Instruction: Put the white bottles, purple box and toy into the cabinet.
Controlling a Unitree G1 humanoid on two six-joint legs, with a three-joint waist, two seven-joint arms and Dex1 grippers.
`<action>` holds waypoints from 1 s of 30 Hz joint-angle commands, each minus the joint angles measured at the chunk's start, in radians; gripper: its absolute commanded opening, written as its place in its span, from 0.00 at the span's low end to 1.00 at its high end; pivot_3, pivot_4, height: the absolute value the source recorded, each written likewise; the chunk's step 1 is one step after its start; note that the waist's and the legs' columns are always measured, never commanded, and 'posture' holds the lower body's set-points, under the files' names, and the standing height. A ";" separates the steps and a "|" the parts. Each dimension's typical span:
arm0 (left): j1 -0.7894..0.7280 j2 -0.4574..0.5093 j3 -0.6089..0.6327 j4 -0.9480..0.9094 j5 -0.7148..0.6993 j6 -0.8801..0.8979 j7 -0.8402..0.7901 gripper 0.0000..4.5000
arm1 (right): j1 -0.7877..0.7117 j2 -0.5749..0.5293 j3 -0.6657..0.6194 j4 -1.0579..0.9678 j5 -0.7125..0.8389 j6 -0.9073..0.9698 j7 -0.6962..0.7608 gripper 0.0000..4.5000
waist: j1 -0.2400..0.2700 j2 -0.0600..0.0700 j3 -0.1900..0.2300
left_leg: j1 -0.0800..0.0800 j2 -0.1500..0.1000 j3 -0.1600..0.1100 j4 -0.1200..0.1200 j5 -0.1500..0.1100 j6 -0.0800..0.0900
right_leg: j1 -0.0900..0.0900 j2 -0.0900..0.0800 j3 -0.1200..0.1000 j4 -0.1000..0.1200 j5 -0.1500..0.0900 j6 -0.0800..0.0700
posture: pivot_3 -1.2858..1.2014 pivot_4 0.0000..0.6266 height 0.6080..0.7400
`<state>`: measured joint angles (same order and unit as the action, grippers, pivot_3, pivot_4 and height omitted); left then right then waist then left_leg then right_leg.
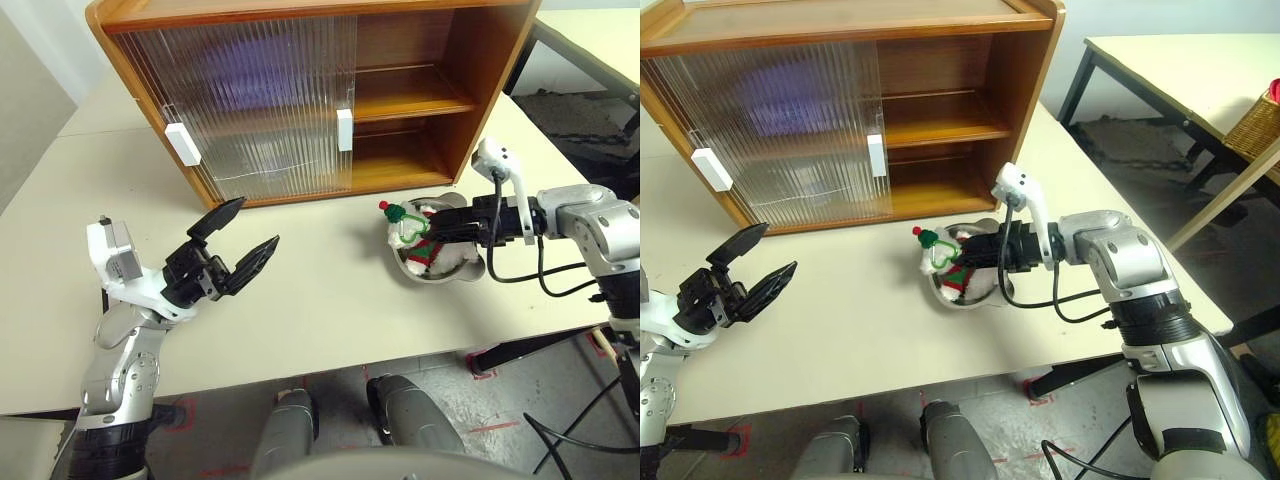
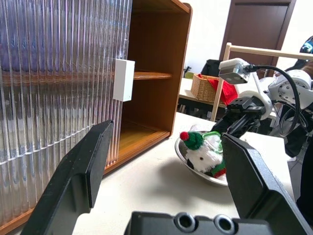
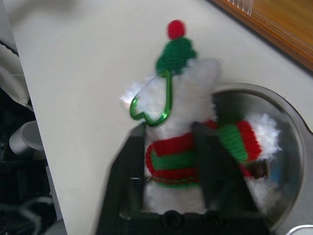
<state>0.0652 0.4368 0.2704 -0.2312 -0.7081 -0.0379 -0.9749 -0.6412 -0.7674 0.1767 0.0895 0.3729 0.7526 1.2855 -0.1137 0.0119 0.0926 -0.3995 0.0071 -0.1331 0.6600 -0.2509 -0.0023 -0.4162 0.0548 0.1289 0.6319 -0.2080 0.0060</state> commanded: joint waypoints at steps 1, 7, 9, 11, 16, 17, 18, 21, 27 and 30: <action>0.008 -0.001 -0.003 -0.004 0.003 0.000 -0.004 1.00 | 0.005 -0.010 0.043 0.010 -0.039 -0.030 0.005 0.10 | 0.000 0.000 0.000 | 0.000 0.000 0.000 0.000 0.000 0.000 | 0.000 0.000 0.000 0.000 0.000 0.000 | 0.44 0.18 1.00; 0.001 -0.001 -0.003 0.004 0.004 -0.002 -0.008 1.00 | -0.023 -0.032 0.030 0.041 -0.048 -0.089 0.053 0.38 | 0.000 0.000 0.000 | 0.000 0.000 0.000 0.000 0.000 0.000 | 0.000 0.000 0.000 0.000 0.000 0.000 | 0.44 0.17 1.00; 0.000 -0.002 -0.004 0.006 0.005 -0.003 -0.009 1.00 | -0.038 -0.039 0.027 0.047 -0.047 -0.090 0.065 0.53 | -0.001 0.000 0.000 | 0.000 0.000 0.000 0.000 0.000 0.000 | 0.000 0.000 0.000 0.000 0.000 0.000 | 0.44 0.17 1.00; 0.000 -0.002 -0.004 0.008 0.005 -0.004 -0.010 1.00 | -0.047 -0.050 0.026 0.048 -0.048 -0.087 0.077 0.68 | -0.002 0.000 0.000 | 0.000 0.000 0.000 0.000 0.000 0.000 | 0.000 0.000 0.000 0.000 0.000 0.000 | 0.44 0.17 1.00; 0.000 -0.004 -0.003 0.010 0.006 -0.007 -0.012 1.00 | -0.073 -0.080 0.033 0.047 -0.056 -0.077 0.105 1.00 | 0.000 0.000 0.000 | 0.000 0.000 0.000 0.000 0.000 0.000 | 0.000 0.000 0.000 0.000 0.000 0.000 | 0.44 0.16 1.00; 0.000 -0.004 -0.003 0.010 0.006 -0.007 -0.012 1.00 | -0.076 -0.083 0.036 0.048 -0.061 -0.083 0.106 1.00 | 0.000 -0.001 0.000 | 0.000 0.000 0.000 0.000 0.000 0.000 | 0.000 0.000 0.000 0.000 0.000 0.000 | 0.44 0.16 1.00; 0.000 -0.004 -0.003 0.010 0.006 -0.007 -0.013 1.00 | -0.077 -0.084 0.039 0.050 -0.064 -0.087 0.107 1.00 | 0.000 -0.001 0.000 | 0.000 0.000 0.000 0.000 0.000 0.000 | 0.000 0.000 0.000 0.000 0.000 0.000 | 0.44 0.16 1.00; 0.001 -0.004 -0.002 0.008 0.006 -0.007 -0.013 1.00 | -0.077 -0.083 0.043 0.054 -0.073 -0.092 0.109 1.00 | 0.000 -0.001 0.000 | 0.000 0.000 0.000 0.001 0.000 0.000 | 0.000 0.000 0.000 0.000 0.000 0.000 | 0.44 0.16 1.00; 0.002 -0.004 0.000 0.006 0.006 -0.007 -0.012 1.00 | -0.054 -0.086 0.075 0.053 -0.110 -0.119 0.119 1.00 | 0.000 -0.001 0.000 | 0.000 0.000 0.001 0.001 0.000 0.000 | 0.000 0.000 0.000 0.000 0.001 0.000 | 0.44 0.17 1.00; 0.001 -0.004 0.001 0.005 0.006 -0.006 -0.010 1.00 | -0.046 -0.081 0.097 0.079 -0.152 -0.180 0.119 1.00 | 0.000 -0.001 0.000 | 0.000 0.000 0.001 0.002 0.000 0.000 | 0.000 0.000 0.000 0.000 0.001 0.001 | 0.44 0.17 1.00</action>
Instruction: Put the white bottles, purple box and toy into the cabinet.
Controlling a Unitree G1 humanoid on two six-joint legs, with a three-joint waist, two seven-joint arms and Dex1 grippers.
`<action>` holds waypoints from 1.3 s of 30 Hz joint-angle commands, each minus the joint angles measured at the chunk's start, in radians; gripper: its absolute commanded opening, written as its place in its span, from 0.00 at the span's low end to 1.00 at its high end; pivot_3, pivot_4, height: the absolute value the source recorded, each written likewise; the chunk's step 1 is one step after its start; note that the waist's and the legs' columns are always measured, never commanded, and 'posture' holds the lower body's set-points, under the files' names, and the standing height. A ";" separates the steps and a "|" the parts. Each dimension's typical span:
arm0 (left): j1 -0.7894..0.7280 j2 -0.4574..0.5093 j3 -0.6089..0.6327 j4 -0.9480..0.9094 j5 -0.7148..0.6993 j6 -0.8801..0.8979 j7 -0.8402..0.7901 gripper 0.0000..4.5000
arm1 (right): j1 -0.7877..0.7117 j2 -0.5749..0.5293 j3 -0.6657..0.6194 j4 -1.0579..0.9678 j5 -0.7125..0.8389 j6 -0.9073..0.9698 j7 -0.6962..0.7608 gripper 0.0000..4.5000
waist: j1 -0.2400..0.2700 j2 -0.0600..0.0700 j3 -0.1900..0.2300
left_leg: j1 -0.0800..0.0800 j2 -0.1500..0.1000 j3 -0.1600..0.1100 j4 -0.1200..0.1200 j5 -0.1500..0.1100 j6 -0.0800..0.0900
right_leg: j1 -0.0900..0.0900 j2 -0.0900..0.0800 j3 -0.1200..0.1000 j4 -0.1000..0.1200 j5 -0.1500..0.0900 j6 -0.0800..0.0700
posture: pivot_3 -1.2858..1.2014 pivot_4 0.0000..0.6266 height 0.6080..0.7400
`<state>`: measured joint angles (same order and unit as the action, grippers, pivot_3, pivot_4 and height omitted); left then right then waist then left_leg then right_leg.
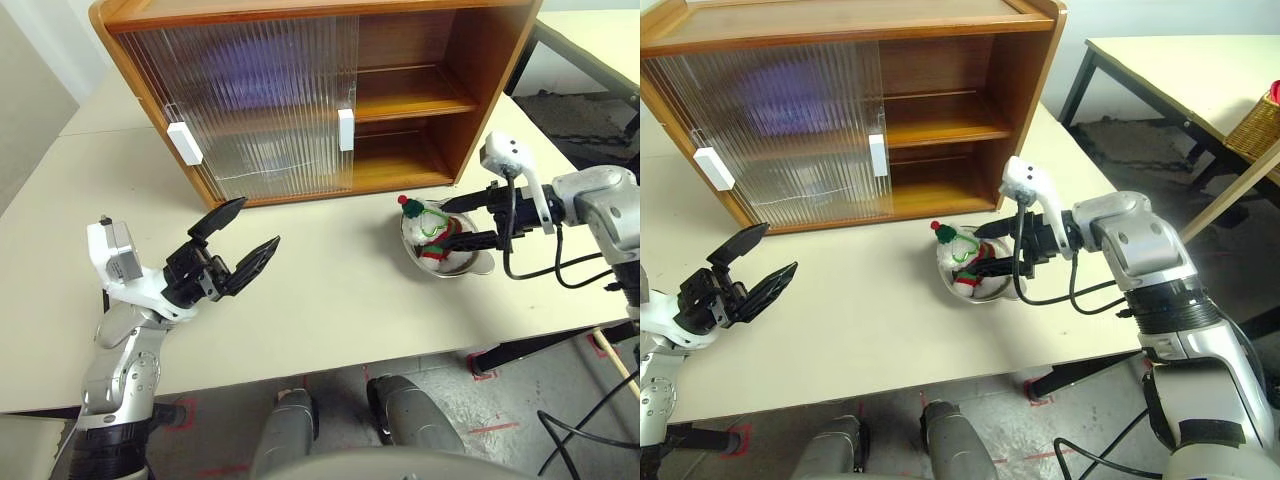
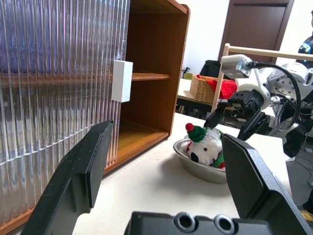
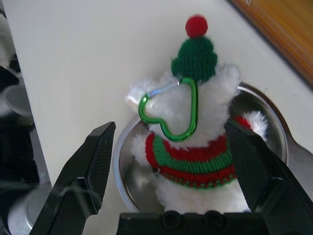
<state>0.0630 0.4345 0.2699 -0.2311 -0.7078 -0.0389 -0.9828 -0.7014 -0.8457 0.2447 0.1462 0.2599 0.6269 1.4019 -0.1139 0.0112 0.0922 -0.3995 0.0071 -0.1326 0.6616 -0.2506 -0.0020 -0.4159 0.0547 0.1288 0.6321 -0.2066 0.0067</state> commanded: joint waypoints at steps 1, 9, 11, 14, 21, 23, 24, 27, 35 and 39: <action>0.003 -0.002 0.001 0.005 0.005 -0.006 -0.002 1.00 | 0.016 0.001 0.031 0.032 -0.046 -0.075 0.004 1.00 | 0.000 0.000 0.000 | 0.000 0.000 0.000 0.000 0.000 0.000 | 0.000 0.000 0.000 0.000 0.000 0.000 | 0.44 0.17 1.00; 0.001 0.001 0.003 0.004 0.006 -0.005 -0.001 1.00 | 0.008 0.068 0.005 0.117 -0.070 -0.161 -0.041 0.91 | 0.000 0.000 0.000 | 0.001 0.000 0.000 0.001 0.001 0.001 | 0.000 0.000 0.000 0.000 0.002 0.000 | 0.44 0.17 1.00; 0.000 0.002 0.003 0.004 0.006 -0.004 -0.002 1.00 | 0.005 0.079 -0.002 0.127 -0.069 -0.162 -0.054 0.78 | 0.000 0.000 0.000 | 0.001 0.000 0.000 0.001 0.001 0.001 | 0.001 0.000 0.000 0.000 0.003 0.000 | 0.44 0.17 1.00; -0.002 0.004 0.003 0.005 0.005 -0.003 -0.004 1.00 | 0.008 0.075 -0.002 0.136 -0.073 -0.165 -0.050 0.52 | 0.000 0.000 0.000 | 0.001 0.001 0.000 0.001 0.001 0.001 | 0.001 0.000 0.000 0.000 0.003 0.000 | 0.44 0.17 1.00; -0.003 0.005 0.003 0.004 0.002 -0.002 -0.008 1.00 | -0.002 0.086 -0.105 0.114 0.056 -0.026 -0.028 0.04 | 0.000 0.000 0.000 | 0.001 0.000 0.000 0.001 0.001 0.001 | 0.001 0.000 0.000 0.000 0.003 0.000 | 0.44 0.17 1.00; -0.004 0.005 0.004 0.006 0.001 -0.002 -0.010 1.00 | -0.022 0.063 -0.131 0.127 0.075 0.006 -0.016 0.01 | 0.000 0.000 0.000 | 0.001 0.000 0.001 0.001 0.001 0.001 | 0.001 0.000 0.000 0.000 0.003 0.000 | 0.44 0.17 1.00; -0.005 0.005 0.004 0.007 0.000 -0.002 -0.011 1.00 | -0.028 0.055 -0.136 0.131 0.078 0.013 -0.014 0.01 | 0.000 0.000 0.000 | 0.001 0.000 0.001 0.001 0.001 0.001 | 0.001 0.000 0.000 0.000 0.003 0.000 | 0.44 0.17 1.00; -0.006 0.006 0.004 0.009 0.000 0.000 -0.014 1.00 | -0.060 0.031 -0.152 0.147 0.087 0.037 -0.005 0.01 | 0.000 0.000 0.000 | 0.001 0.000 0.001 0.001 0.001 0.001 | 0.001 0.000 0.000 0.000 0.003 0.000 | 0.44 0.18 1.00; -0.017 0.003 0.000 0.015 0.002 0.002 -0.017 1.00 | -0.230 0.150 -0.286 0.232 0.172 0.072 -0.148 0.01 | -0.010 0.000 0.000 | 0.002 0.001 0.001 0.001 0.001 0.001 | 0.000 0.000 0.001 0.000 0.004 -0.002 | 0.44 0.17 1.00; -0.024 0.004 0.001 0.016 0.002 0.002 -0.016 1.00 | -0.308 0.250 -0.354 0.349 0.137 -0.049 -0.323 0.01 | -0.008 0.001 0.000 | 0.002 0.002 -0.001 0.000 0.001 0.001 | 0.000 0.001 0.000 0.000 0.005 -0.004 | 0.44 0.16 1.00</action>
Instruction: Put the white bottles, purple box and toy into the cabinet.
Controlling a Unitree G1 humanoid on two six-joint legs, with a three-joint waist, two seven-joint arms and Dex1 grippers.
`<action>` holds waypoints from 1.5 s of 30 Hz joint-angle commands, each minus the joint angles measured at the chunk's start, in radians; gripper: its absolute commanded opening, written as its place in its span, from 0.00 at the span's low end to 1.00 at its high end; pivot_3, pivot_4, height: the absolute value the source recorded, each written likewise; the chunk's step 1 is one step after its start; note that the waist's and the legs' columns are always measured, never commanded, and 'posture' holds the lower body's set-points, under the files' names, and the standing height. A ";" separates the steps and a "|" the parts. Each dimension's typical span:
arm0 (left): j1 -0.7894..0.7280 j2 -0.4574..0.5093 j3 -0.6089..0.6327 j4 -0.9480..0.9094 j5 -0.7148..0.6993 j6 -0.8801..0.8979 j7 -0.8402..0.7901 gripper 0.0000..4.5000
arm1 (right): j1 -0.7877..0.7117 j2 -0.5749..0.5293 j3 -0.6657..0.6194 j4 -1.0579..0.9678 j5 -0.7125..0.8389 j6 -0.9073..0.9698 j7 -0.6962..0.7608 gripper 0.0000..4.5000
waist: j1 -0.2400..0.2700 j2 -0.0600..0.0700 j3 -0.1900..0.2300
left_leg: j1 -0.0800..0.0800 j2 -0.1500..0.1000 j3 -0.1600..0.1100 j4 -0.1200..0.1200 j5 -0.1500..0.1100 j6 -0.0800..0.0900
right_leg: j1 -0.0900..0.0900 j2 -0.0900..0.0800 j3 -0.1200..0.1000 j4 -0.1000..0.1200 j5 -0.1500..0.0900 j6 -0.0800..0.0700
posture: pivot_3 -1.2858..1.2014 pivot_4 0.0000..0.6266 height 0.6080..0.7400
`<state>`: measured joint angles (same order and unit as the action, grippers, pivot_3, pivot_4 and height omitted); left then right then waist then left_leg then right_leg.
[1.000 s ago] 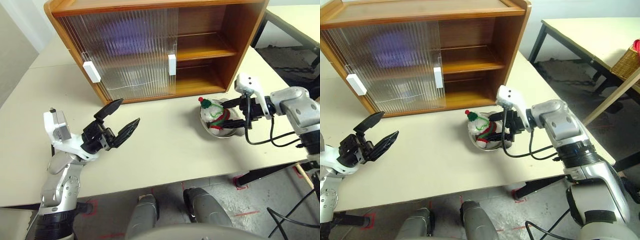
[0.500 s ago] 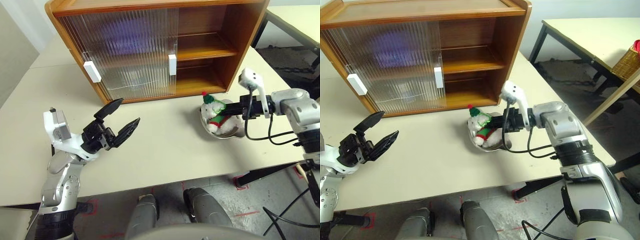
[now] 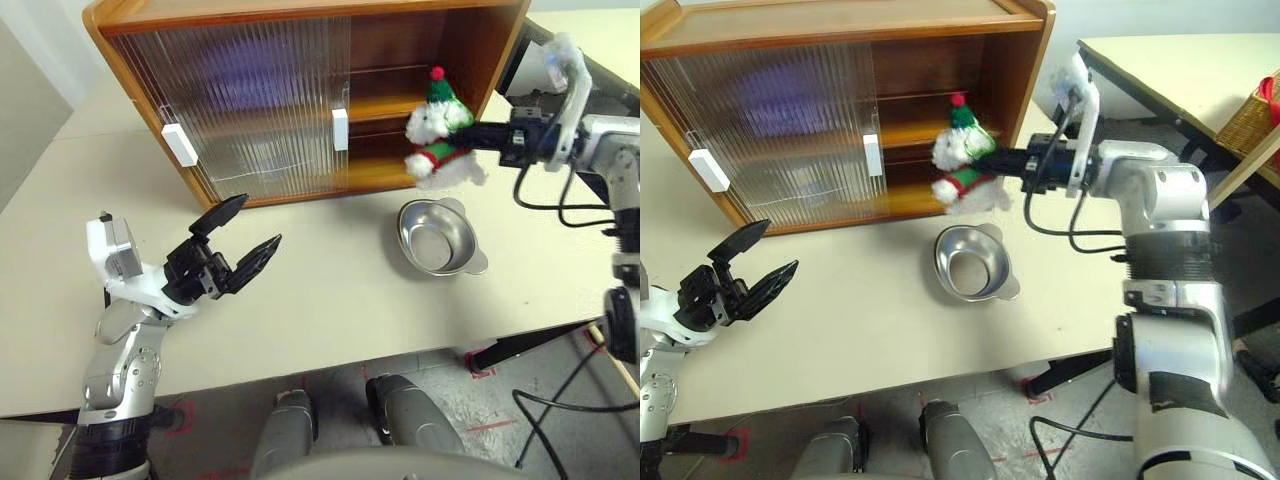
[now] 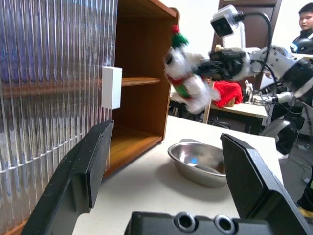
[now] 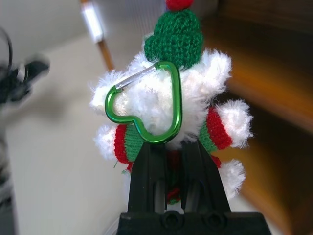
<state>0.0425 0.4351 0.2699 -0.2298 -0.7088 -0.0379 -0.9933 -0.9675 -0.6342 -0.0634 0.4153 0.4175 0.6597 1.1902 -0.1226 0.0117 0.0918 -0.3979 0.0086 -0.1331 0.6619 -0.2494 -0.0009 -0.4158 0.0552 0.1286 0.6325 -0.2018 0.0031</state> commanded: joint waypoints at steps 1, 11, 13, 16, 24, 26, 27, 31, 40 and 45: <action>-0.004 0.004 0.000 0.015 0.003 0.001 -0.006 1.00 | -0.058 0.053 -0.055 0.107 -0.027 -0.109 -0.145 0.01 | 0.001 0.000 0.000 | 0.000 0.000 0.000 0.000 0.000 0.000 | 0.000 0.000 0.000 0.000 0.000 0.000 | 0.44 0.16 1.00; -0.033 0.001 -0.012 0.025 0.009 0.000 -0.006 1.00 | -0.209 0.165 -0.112 0.409 -0.081 -0.399 -0.382 0.01 | 0.006 0.001 0.000 | -0.004 0.001 0.000 -0.002 0.000 0.000 | -0.005 -0.001 0.000 0.000 0.007 -0.009 | 0.45 0.14 1.00; -0.035 0.001 -0.011 0.025 0.009 -0.001 -0.006 1.00 | -0.235 0.179 -0.145 0.448 -0.063 -0.423 -0.412 0.01 | 0.006 0.001 0.000 | -0.004 0.001 0.000 -0.001 0.000 0.001 | -0.005 -0.001 0.001 0.000 0.008 -0.009 | 0.45 0.14 1.00; -0.033 -0.001 -0.010 0.024 0.010 -0.004 -0.005 1.00 | -0.261 0.182 -0.173 0.505 -0.069 -0.488 -0.444 0.01 | 0.006 0.001 -0.001 | -0.004 0.001 0.000 -0.001 0.001 0.002 | -0.005 -0.001 0.001 0.000 0.010 -0.009 | 0.45 0.13 1.00; -0.031 -0.005 -0.013 0.021 0.011 -0.007 -0.004 1.00 | -0.298 0.211 -0.194 0.580 -0.079 -0.578 -0.454 0.00 | 0.005 0.002 -0.001 | -0.004 0.001 0.000 -0.001 0.001 0.003 | -0.005 -0.001 0.001 0.000 0.011 -0.009 | 0.45 0.12 1.00; -0.032 -0.005 -0.013 0.022 0.011 -0.007 -0.005 1.00 | -0.294 0.223 -0.182 0.588 -0.094 -0.594 -0.455 0.00 | 0.004 0.002 -0.001 | -0.004 0.002 0.001 -0.002 0.001 0.002 | -0.006 -0.001 0.001 0.000 0.010 -0.009 | 0.45 0.12 1.00; -0.033 -0.005 -0.012 0.024 0.012 -0.007 -0.005 1.00 | -0.292 0.228 -0.178 0.592 -0.100 -0.602 -0.458 0.00 | 0.003 0.002 -0.001 | -0.005 0.002 0.001 -0.002 0.001 0.002 | -0.006 -0.001 0.001 0.000 0.010 -0.009 | 0.45 0.12 1.00; -0.038 -0.005 -0.013 0.027 0.012 -0.006 -0.006 1.00 | -0.303 0.250 -0.163 0.626 -0.135 -0.653 -0.480 0.00 | -0.007 0.003 -0.001 | -0.005 0.002 0.001 -0.001 0.001 0.003 | -0.006 -0.001 0.001 0.000 0.011 -0.009 | 0.45 0.12 1.00; -0.035 -0.003 -0.011 0.024 0.010 -0.003 -0.006 1.00 | -0.352 0.271 -0.157 0.719 -0.192 -0.742 -0.525 0.53 | -0.022 0.003 -0.001 | -0.005 0.003 0.000 -0.001 0.003 0.005 | -0.006 -0.001 0.001 0.000 0.013 -0.009 | 0.45 0.13 1.00; -0.027 -0.005 -0.010 0.017 0.008 -0.002 -0.003 1.00 | -0.357 0.271 -0.157 0.731 -0.203 -0.762 -0.523 0.53 | -0.027 0.003 -0.001 | -0.005 0.003 0.000 -0.002 0.003 0.005 | -0.006 -0.001 0.000 0.000 0.013 -0.009 | 0.45 0.14 1.00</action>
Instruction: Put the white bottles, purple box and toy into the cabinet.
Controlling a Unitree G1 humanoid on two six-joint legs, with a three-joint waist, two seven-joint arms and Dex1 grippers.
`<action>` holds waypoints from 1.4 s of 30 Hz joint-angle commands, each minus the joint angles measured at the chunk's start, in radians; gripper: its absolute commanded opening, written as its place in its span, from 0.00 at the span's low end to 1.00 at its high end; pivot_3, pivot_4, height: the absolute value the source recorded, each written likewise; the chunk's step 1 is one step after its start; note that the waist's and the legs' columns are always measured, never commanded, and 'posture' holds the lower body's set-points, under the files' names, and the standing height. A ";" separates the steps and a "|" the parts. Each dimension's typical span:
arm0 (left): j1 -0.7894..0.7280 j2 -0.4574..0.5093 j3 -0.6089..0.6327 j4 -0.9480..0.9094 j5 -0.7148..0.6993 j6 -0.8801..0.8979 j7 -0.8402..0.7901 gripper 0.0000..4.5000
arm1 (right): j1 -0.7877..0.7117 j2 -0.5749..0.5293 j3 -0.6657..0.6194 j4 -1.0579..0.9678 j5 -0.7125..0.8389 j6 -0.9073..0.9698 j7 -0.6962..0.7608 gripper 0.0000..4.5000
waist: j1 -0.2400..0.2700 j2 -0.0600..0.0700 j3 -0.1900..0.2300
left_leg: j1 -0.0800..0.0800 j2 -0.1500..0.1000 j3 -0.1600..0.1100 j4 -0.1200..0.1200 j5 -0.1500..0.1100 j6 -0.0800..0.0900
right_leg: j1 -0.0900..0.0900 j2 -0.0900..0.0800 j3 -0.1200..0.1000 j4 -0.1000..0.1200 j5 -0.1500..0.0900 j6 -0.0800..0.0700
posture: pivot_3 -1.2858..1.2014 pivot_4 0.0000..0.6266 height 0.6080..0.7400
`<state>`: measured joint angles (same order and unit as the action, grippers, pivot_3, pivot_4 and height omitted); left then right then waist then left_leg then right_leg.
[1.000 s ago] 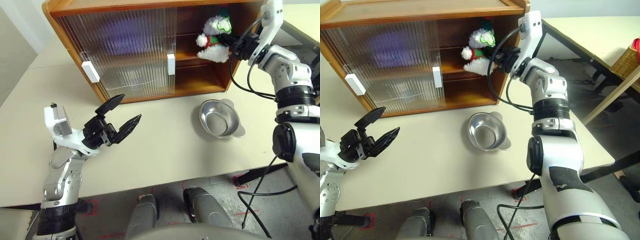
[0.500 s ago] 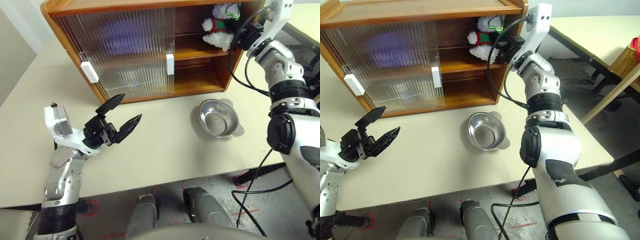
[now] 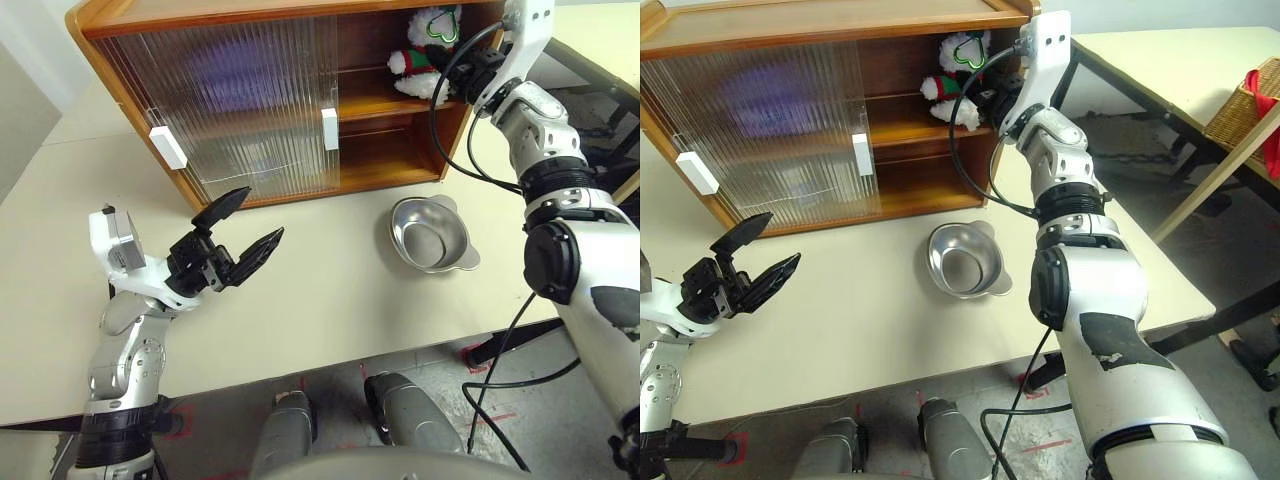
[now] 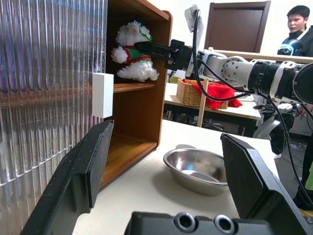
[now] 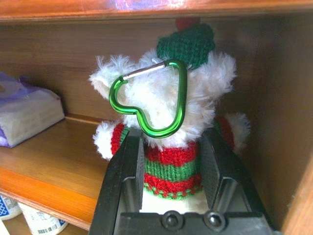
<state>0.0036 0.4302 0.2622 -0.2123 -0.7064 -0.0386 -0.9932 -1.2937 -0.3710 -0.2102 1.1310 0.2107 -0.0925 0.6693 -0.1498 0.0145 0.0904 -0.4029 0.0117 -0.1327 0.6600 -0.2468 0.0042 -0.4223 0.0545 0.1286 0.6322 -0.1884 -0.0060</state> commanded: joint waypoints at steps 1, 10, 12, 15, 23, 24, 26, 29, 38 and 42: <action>0.013 0.000 -0.002 -0.001 0.005 0.000 -0.002 1.00 | -0.032 0.006 -0.011 0.016 0.003 -0.010 0.002 0.53 | 0.000 0.000 0.000 | 0.000 0.000 0.000 0.000 0.000 0.000 | 0.000 0.000 0.000 0.000 0.000 0.000 | 0.45 0.14 1.00; 0.016 0.006 0.000 -0.005 0.002 0.006 -0.003 1.00 | -0.025 0.007 -0.004 0.008 0.000 0.019 0.046 0.53 | -0.001 0.000 0.000 | 0.000 0.000 0.000 0.000 0.000 0.000 | 0.000 0.000 0.000 0.000 0.000 -0.001 | 0.45 0.15 1.00; 0.019 0.007 0.002 -0.007 0.001 0.007 -0.002 1.00 | -0.014 0.017 0.015 -0.006 -0.008 0.049 0.080 0.53 | -0.002 0.000 0.000 | 0.000 0.000 0.000 0.000 0.000 0.000 | 0.000 0.000 0.000 0.000 0.000 -0.001 | 0.45 0.15 1.00; 0.021 0.010 0.004 -0.007 0.001 0.008 -0.003 1.00 | -0.003 0.033 0.034 -0.034 -0.019 0.074 0.101 0.53 | -0.009 0.000 0.000 | 0.000 0.000 0.000 0.000 0.000 0.000 | 0.000 0.000 0.000 0.000 -0.001 -0.001 | 0.45 0.15 1.00; 0.028 0.010 0.007 -0.012 0.002 0.004 0.000 1.00 | 0.000 0.076 0.043 -0.109 -0.018 0.092 0.073 0.54 | -0.034 0.000 0.000 | 0.000 0.002 0.000 -0.005 0.000 0.000 | -0.003 0.002 -0.001 0.000 0.002 0.003 | 0.45 0.14 1.00; 0.028 0.009 0.007 -0.012 0.002 0.003 0.000 1.00 | 0.001 0.077 0.046 -0.112 -0.021 0.090 0.069 0.54 | -0.037 0.000 0.000 | 0.000 0.003 0.000 -0.006 0.000 0.000 | -0.003 0.002 -0.001 0.000 0.002 0.003 | 0.45 0.14 1.00; 0.027 0.008 0.006 -0.013 0.003 0.002 0.001 1.00 | 0.015 0.080 0.057 -0.136 -0.031 0.091 0.054 0.37 | -0.042 0.000 0.000 | 0.000 0.004 0.001 -0.007 0.000 0.000 | -0.004 0.002 -0.002 0.000 0.002 0.002 | 0.45 0.14 1.00; 0.023 0.011 0.006 -0.010 0.002 0.003 -0.001 1.00 | 0.042 0.083 0.068 -0.180 -0.037 0.090 0.043 0.18 | -0.046 0.000 0.000 | 0.001 0.005 0.001 -0.007 0.000 0.000 | -0.003 0.003 -0.002 0.000 0.002 0.002 | 0.45 0.14 1.00; 0.022 0.015 0.000 -0.010 0.001 0.008 -0.008 1.00 | 0.125 0.062 0.083 -0.292 -0.035 0.118 0.019 0.00 | -0.044 0.000 0.000 | 0.001 0.003 0.000 0.003 0.000 0.000 | 0.001 0.002 -0.001 0.000 0.001 -0.001 | 0.44 0.15 1.00; 0.020 0.015 -0.001 -0.005 -0.001 0.010 -0.012 1.00 | 0.116 0.097 0.082 -0.332 -0.019 0.128 -0.007 0.00 | -0.046 0.000 0.000 | 0.001 0.001 0.000 0.003 0.001 0.002 | 0.002 0.001 0.000 0.000 0.000 0.003 | 0.44 0.15 1.00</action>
<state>0.0206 0.4378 0.2638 -0.2158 -0.7083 -0.0354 -0.9977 -1.1689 -0.2916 -0.1353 0.8237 0.1826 0.0306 0.6717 -0.1955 0.0147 0.0901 -0.4020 0.0130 -0.1329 0.6632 -0.2452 0.0062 -0.4208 0.0554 0.1283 0.6324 -0.1882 -0.0025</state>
